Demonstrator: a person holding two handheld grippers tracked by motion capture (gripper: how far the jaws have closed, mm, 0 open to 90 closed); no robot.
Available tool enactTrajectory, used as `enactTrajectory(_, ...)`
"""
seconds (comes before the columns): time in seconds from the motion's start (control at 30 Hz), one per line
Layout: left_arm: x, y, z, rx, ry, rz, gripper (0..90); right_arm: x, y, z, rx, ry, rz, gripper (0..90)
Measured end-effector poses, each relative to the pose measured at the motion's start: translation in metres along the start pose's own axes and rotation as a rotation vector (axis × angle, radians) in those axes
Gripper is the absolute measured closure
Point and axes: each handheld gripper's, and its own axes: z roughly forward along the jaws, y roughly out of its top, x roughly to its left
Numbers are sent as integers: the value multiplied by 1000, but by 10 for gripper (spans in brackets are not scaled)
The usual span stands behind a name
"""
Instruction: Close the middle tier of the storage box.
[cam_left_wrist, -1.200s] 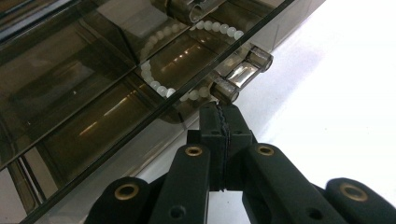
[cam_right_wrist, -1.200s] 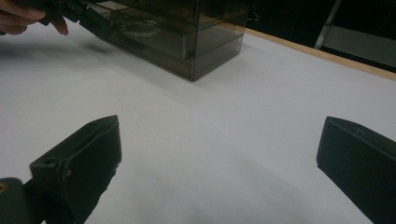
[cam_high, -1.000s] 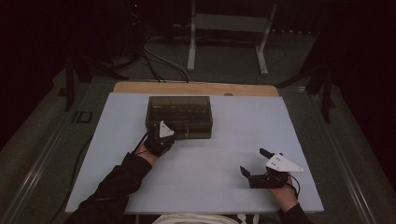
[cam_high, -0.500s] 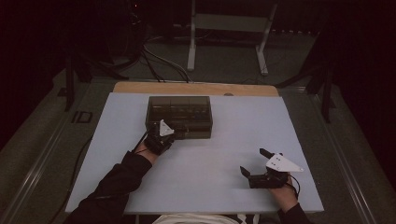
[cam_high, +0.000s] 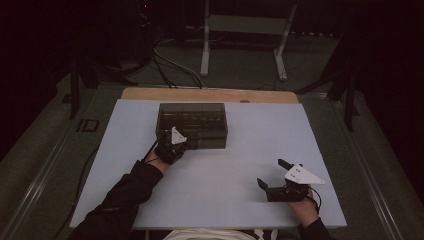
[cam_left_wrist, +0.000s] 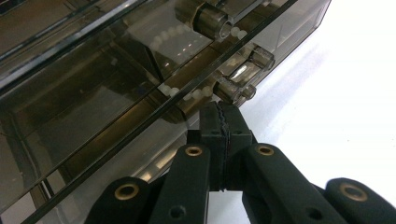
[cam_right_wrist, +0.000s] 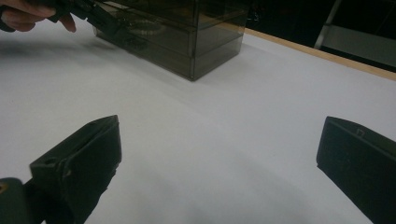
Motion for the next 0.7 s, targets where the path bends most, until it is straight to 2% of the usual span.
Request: enactTrajectory(0.7, 0, 5, 5, 10, -2, 14, 900, 0, 0, 0, 0, 0, 1, 0)
